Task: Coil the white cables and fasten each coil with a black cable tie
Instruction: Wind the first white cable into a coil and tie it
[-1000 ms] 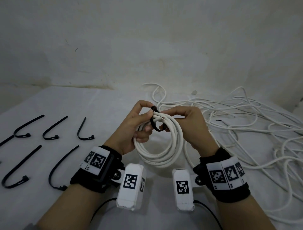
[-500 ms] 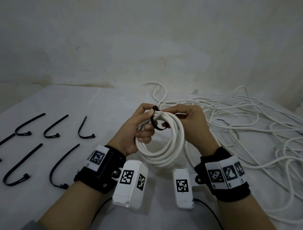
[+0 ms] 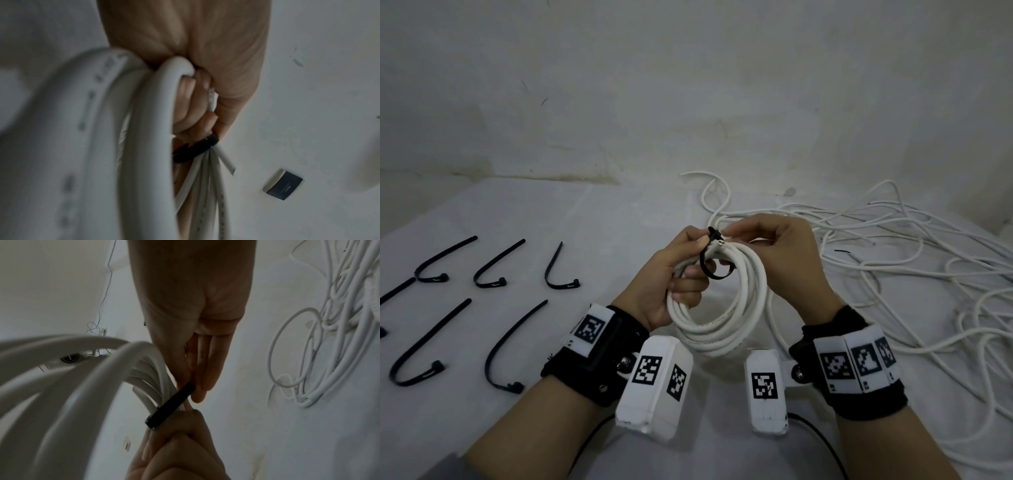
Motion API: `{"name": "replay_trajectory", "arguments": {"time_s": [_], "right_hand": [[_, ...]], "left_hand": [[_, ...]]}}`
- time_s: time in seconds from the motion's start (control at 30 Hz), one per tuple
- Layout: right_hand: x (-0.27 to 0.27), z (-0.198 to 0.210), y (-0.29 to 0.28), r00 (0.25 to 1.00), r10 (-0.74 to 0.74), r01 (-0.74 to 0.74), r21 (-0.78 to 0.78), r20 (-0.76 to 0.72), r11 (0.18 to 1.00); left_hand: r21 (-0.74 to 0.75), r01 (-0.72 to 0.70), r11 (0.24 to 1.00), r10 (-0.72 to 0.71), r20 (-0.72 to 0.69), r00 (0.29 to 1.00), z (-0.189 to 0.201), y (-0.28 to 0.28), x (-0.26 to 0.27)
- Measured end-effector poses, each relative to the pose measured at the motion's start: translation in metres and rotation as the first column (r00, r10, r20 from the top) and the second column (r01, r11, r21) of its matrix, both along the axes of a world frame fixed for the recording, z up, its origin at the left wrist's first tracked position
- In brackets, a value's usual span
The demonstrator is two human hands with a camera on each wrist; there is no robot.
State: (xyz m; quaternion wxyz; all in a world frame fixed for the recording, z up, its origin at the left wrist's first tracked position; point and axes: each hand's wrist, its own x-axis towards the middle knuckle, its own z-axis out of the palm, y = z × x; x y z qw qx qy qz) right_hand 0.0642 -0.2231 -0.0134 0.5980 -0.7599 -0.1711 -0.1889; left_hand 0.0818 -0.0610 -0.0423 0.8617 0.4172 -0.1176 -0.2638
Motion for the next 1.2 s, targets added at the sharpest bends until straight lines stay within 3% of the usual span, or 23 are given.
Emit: {"name": "replay_trajectory", "arguments": {"time_s": [0.1,0.2,0.4,0.53,0.73,0.83,0.93,1.0,1.13,1.2], "right_hand": [[-0.002,0.003,0.001,0.999,0.007,-0.003,0.072,-0.053,0.997],[-0.004,0.006,0.004,0.999,0.007,-0.005,0.045,-0.043,0.999],[-0.004,0.036,0.005,0.997,0.022,-0.034,-0.182,-0.07,0.983],[0.002,0.068,0.012,0.999,0.006,-0.03,-0.588,-0.042,0.808],[0.009,0.091,0.028,0.999,0.019,-0.038,-0.829,-0.033,0.558],[0.014,0.104,0.03,0.999,0.004,0.038,-0.821,0.049,0.57],[0.021,0.112,0.03,0.993,-0.036,0.109,-0.771,0.111,0.628],[0.025,0.109,0.032,0.996,-0.05,0.091,-0.749,0.077,0.656],[0.026,0.103,0.032,0.996,-0.016,-0.06,-0.776,-0.09,0.628],[0.025,0.103,0.032,0.995,0.004,-0.078,-0.777,-0.098,0.625]], "left_hand": [[-0.066,0.102,0.993,-0.102,-0.006,0.995,-0.001,0.005,0.004],[-0.077,0.165,0.983,-0.163,0.023,0.986,0.002,0.009,0.005],[0.007,0.062,0.998,-0.063,0.099,0.993,0.011,0.014,0.004],[0.034,0.013,0.999,-0.016,0.083,0.996,0.011,0.008,0.0],[-0.017,0.028,0.999,-0.026,0.071,0.997,0.01,0.008,-0.001],[-0.056,0.09,0.994,-0.085,0.091,0.992,0.012,0.007,-0.002],[-0.014,0.04,0.999,-0.039,0.098,0.994,0.016,0.007,-0.002],[0.028,-0.015,0.999,0.011,0.124,0.992,0.017,0.007,-0.004],[0.09,-0.047,0.995,0.033,0.155,0.987,0.016,0.002,-0.009],[0.105,-0.049,0.993,0.031,0.171,0.985,0.017,0.001,-0.009]]}}
